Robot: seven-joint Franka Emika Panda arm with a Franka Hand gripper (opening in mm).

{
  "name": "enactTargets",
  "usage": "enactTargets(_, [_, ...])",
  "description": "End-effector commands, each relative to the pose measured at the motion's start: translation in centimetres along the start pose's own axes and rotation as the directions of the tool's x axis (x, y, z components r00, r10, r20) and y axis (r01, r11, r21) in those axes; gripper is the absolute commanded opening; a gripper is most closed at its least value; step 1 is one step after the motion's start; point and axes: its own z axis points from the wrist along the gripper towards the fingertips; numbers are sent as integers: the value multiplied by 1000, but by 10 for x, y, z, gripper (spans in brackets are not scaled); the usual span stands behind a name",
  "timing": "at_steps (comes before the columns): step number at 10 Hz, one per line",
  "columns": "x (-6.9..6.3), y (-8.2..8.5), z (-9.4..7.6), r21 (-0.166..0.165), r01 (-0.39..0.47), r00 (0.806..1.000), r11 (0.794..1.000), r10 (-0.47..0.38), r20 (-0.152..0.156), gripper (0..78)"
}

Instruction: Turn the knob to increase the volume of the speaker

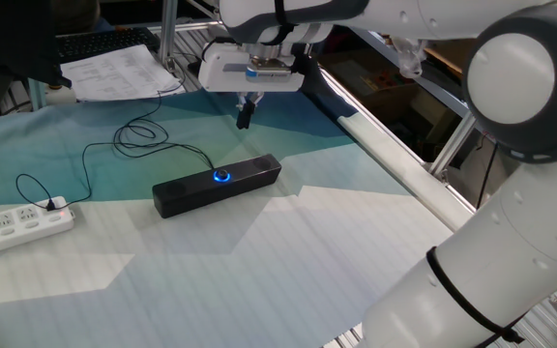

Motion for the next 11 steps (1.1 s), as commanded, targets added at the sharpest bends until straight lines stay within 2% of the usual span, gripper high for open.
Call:
enactTargets(1, [-7, 1, 11, -1, -9, 1000, 1000, 9, 3, 0])
enactTargets(5, [-14, 1, 27, 9, -21, 1000, 1000, 21, 5, 0])
enactTargets(8, [-20, 0, 40, 12, 4, 1000, 1000, -4, -1, 0])
enactTargets(11, [-24, -1, 48, 32, 20, 1000, 999, -20, 0, 0])
